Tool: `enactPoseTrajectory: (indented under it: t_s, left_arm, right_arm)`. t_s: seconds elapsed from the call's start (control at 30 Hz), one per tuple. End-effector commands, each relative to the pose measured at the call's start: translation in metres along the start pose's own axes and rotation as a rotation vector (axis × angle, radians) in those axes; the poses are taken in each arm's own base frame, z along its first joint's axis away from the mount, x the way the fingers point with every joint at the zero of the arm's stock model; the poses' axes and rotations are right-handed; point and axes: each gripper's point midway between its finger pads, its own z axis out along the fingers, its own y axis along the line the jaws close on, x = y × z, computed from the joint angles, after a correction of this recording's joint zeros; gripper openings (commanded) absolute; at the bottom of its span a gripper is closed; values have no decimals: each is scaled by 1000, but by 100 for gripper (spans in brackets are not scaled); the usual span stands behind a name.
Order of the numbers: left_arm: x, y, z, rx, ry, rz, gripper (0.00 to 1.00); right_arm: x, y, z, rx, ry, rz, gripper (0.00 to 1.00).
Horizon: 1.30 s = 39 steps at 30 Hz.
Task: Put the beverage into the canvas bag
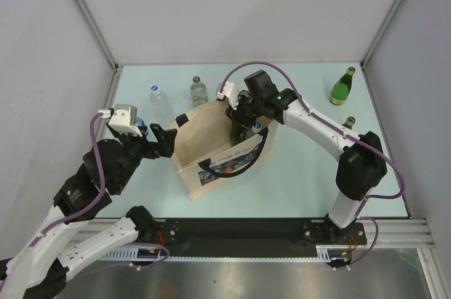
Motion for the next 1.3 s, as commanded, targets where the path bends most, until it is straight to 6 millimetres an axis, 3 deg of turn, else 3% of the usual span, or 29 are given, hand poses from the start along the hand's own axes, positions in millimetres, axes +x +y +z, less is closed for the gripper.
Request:
enactPoseTrajectory:
  t_s: [0.0,0.2,0.5,0.73,1.03,1.27]
  left_arm:
    - [-9,-3,-1,9,-24,-25,100]
    - [-8,-3,-1,11,-21,-29,100]
    - [-11,-3,-3,12,-32,-33,100]
    - [-11,-3,-2,13,-30,-29,100]
    - [-14,-6,-1,23,-32,-26,100]
    - [-15,-7,-1,26,-31,-30,100]
  right_arm:
    - [-26,-8,-15,25,-81,-29,43]
    - [-35,4,-21,-21,-98,-36,54]
    - [-68,13,-42,-58,-154,-71,56]
    - [-85,32,-62,-116,-188,-121,65]
    - [-103,43,-85,-135,-240,-155,65]
    - [-113,62,-119,-177,-329,-242,63]
